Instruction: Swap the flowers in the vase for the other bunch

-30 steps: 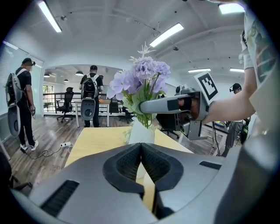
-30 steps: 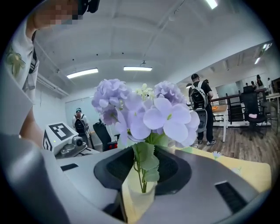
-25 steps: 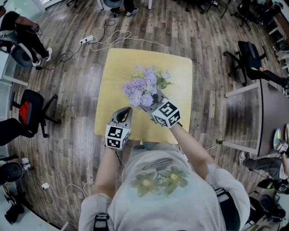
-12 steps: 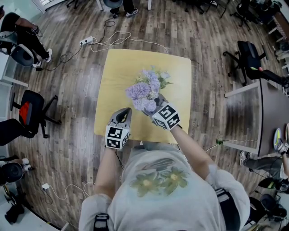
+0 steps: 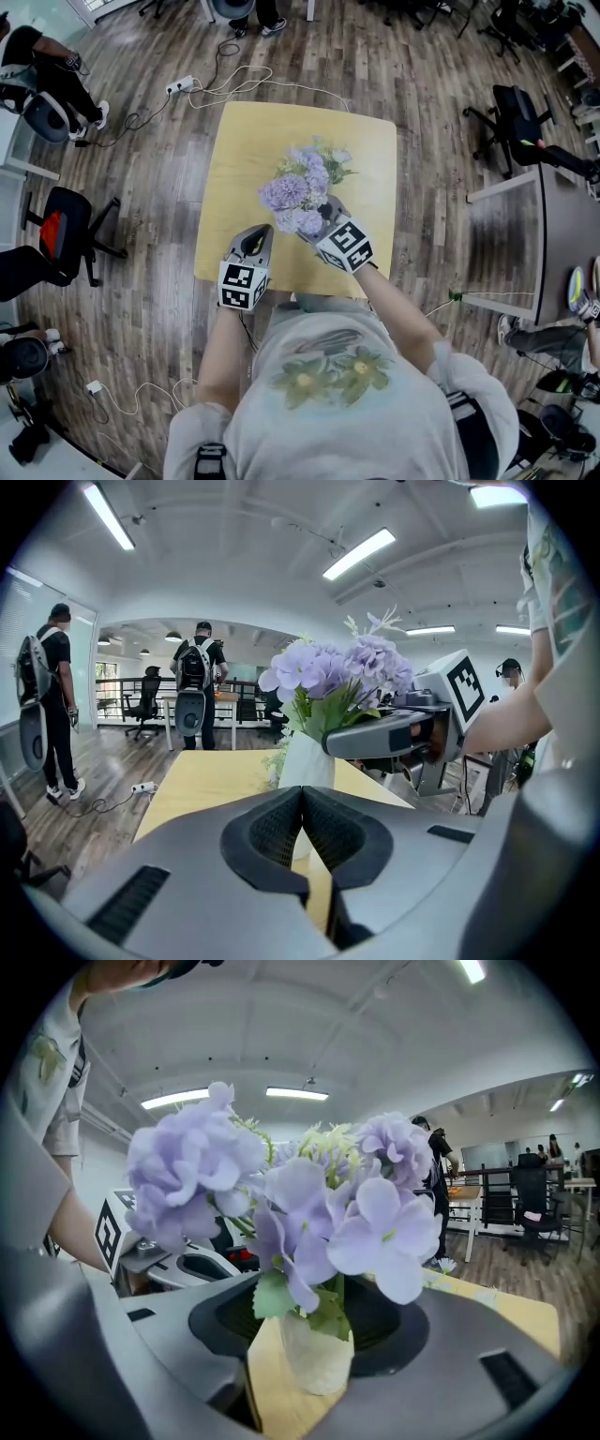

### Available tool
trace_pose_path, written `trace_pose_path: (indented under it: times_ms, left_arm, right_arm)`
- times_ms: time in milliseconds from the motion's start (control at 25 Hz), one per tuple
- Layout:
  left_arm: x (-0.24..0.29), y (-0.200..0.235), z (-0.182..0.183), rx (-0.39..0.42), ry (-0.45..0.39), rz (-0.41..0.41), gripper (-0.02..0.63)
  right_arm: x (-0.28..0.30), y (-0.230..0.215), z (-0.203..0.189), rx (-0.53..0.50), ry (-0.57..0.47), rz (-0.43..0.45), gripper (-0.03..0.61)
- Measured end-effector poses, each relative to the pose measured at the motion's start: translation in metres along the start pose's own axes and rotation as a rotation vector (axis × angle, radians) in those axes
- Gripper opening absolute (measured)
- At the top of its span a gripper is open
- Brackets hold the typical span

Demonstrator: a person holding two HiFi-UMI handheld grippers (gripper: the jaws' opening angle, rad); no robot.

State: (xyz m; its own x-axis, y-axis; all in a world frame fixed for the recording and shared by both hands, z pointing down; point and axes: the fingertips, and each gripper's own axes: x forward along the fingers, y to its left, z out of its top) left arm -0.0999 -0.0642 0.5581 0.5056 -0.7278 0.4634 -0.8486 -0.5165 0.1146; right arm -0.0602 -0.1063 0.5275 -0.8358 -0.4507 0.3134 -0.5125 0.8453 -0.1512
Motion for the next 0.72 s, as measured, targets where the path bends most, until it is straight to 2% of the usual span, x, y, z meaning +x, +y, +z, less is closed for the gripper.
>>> trace_pose_path:
  times_ms: [320,560,720]
  left_arm:
    - [-0.001,0.003,-0.001,-0.014,-0.009,0.004,0.018]
    - [-0.004,-0.003,0.0,-0.019,-0.022,0.001,0.018]
    - [-0.006,-0.011,0.0,-0.025,-0.025,-0.013,0.018]
  right_arm:
    - [-0.011,0.005,0.001,0.055,-0.004,-0.022,0.23]
    - [-0.031,0.004,-0.001,0.138,-0.03,-0.051,0.23]
    - [-0.046,0.004,-0.007,0.148,-0.027,-0.062,0.23]
